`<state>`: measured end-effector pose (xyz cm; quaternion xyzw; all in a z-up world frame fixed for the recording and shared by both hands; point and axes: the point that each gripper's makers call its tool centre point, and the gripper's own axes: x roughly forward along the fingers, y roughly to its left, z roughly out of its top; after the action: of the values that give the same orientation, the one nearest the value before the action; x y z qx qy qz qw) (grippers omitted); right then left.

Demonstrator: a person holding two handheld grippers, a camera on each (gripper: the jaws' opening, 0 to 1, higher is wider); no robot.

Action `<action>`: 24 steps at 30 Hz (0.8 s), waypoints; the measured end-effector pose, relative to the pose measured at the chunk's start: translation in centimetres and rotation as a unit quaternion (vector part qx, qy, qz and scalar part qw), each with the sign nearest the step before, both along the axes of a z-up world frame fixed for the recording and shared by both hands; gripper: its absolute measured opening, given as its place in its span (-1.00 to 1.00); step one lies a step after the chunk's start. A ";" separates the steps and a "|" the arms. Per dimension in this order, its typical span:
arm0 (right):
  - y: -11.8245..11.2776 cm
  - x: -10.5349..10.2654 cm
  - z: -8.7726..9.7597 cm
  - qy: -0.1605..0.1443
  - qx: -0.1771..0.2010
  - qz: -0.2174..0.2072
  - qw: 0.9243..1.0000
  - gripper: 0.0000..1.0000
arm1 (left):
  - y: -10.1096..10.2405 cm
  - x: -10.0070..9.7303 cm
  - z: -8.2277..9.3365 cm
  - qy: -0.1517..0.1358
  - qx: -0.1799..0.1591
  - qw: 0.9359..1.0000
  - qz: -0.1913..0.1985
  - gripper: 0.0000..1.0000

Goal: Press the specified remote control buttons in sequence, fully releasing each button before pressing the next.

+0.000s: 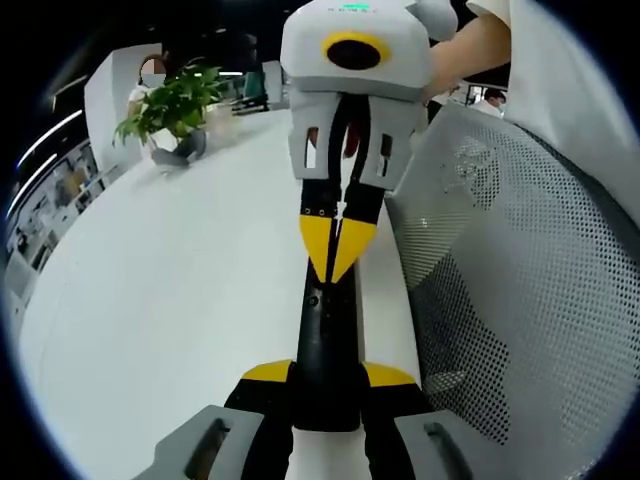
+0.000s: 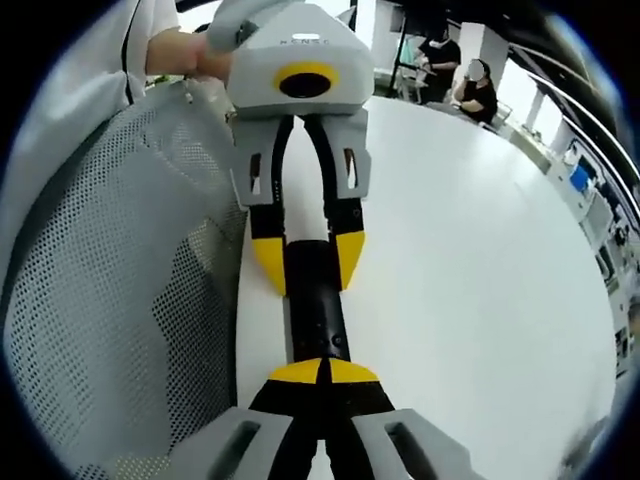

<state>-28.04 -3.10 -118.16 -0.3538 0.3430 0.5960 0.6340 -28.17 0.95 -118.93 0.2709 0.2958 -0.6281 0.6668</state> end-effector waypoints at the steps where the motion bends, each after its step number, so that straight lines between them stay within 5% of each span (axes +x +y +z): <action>1: 0.0 0.0 0.0 -0.001 -0.003 0.001 1.000 -1.00 | 0.0 0.0 0.0 0.000 0.001 1.000 0.000 -0.51; 10: 0.0 0.2 -0.4 -0.001 -0.052 0.005 0.999 -1.00 | 0.0 0.1 -0.1 0.000 0.001 1.000 -0.003 -0.51; 24: -0.2 0.3 -0.2 0.015 -0.026 -0.032 0.999 -1.00 | -0.1 0.1 -0.1 0.002 0.003 1.000 -0.004 -0.51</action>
<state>-27.78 -3.35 -118.39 -0.3497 0.3793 0.5716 0.6380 -28.04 0.88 -119.07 0.2726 0.2979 -0.6308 0.6626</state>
